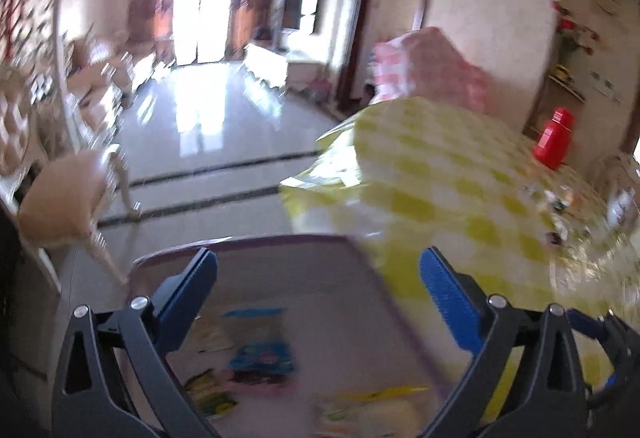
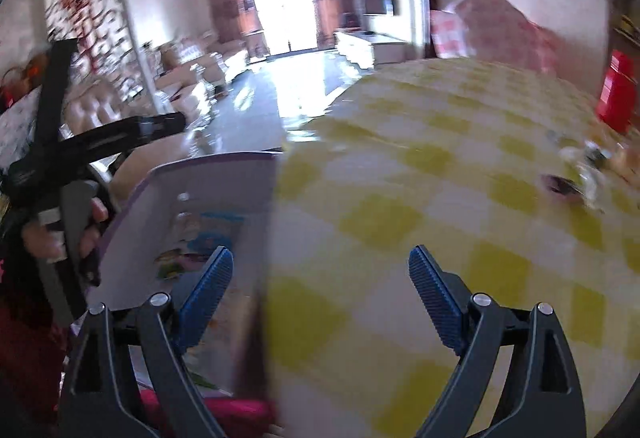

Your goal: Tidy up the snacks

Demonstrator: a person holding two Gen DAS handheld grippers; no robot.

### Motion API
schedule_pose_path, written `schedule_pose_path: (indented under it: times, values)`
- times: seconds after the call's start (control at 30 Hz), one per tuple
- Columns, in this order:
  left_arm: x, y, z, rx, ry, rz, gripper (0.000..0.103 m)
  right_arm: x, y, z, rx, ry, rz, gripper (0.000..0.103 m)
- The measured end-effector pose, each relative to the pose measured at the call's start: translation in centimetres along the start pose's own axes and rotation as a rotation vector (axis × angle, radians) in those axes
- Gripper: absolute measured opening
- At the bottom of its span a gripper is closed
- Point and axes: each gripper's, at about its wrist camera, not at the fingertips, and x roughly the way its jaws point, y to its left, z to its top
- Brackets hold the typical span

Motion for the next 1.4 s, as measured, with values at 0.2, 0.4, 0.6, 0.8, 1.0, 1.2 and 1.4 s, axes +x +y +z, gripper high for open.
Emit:
schedule_pose_path:
  times: [0.2, 0.4, 0.6, 0.8, 1.0, 1.2, 1.4]
  values:
    - [1.9, -12.6, 1.3, 0.121, -0.004, -0.144, 0.101, -1.1, -8.2, -1.5, 0.133, 0.02, -0.184, 0.087]
    - [9.7, -27.6, 0.8, 0.374, 0.166, -0.329, 0.101, -4.5, -18.6, -3.8, 0.333, 0.03, -0.314, 0.087]
    - [16.8, -36.9, -1.4, 0.737, 0.301, -0.459, 0.101, -8.2, -27.2, -7.0, 0.587, -0.038, -0.27, 0.087]
    - [20.9, -38.8, -2.2, 0.79, 0.398, -0.576, 0.101, -8.5, -29.2, -7.8, 0.666, -0.061, -0.234, 0.087]
    - [21.4, -38.8, -1.2, 0.687, 0.378, -0.583, 0.023, -8.6, -27.5, -7.1, 0.602, -0.063, -0.255, 0.087]
    - [24.7, -36.3, 1.6, 0.267, 0.34, -0.391, 0.024, -8.9, -28.4, -7.6, 0.67, -0.075, -0.25, 0.087]
    - [25.2, -36.8, 2.5, 0.177, 0.331, -0.375, 0.083, -7.2, -29.1, -6.6, 0.663, -0.014, -0.29, 0.087]
